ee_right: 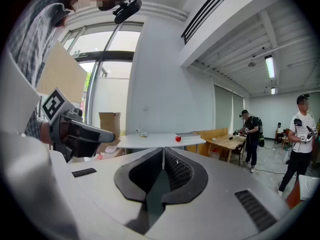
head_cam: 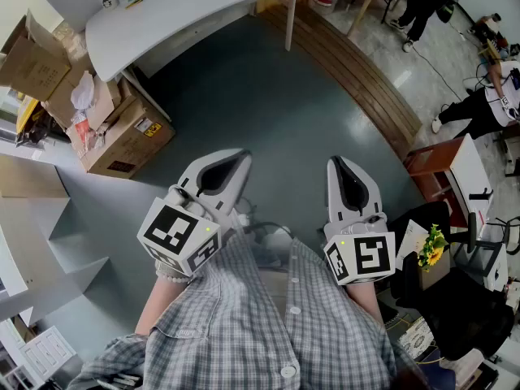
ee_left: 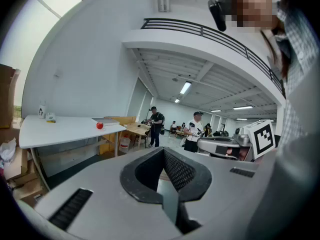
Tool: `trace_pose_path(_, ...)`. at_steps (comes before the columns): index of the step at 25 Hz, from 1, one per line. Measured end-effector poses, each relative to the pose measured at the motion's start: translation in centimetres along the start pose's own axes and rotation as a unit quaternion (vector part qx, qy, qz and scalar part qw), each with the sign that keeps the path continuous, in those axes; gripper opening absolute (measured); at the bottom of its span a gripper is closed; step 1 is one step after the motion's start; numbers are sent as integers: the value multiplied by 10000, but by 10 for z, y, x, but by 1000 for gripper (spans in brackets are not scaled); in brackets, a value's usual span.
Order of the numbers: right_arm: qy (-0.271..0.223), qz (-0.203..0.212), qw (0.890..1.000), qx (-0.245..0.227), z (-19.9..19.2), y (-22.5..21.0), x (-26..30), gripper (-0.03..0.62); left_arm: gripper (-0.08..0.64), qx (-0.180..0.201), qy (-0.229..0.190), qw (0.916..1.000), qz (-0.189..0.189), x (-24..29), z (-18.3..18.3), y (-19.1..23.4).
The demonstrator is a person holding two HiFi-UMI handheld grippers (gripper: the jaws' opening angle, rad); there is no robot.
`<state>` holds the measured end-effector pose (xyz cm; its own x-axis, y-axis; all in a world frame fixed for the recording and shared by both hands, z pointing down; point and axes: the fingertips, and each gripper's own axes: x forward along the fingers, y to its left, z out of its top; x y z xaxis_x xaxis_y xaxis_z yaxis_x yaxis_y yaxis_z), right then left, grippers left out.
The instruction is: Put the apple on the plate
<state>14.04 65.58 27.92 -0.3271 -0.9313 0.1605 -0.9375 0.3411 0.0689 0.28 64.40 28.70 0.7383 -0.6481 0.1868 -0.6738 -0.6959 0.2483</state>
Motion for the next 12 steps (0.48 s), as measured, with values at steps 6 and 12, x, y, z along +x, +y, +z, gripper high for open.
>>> trace_pose_path(6,-7,-52,10000,-27,0,1,0,31,9,23,-20,10000,-50,0,2,3)
trace_pose_path(12,-70,-30,10000,17,3,10,0,31,9,64,-4,9998,-164,-2,1,6)
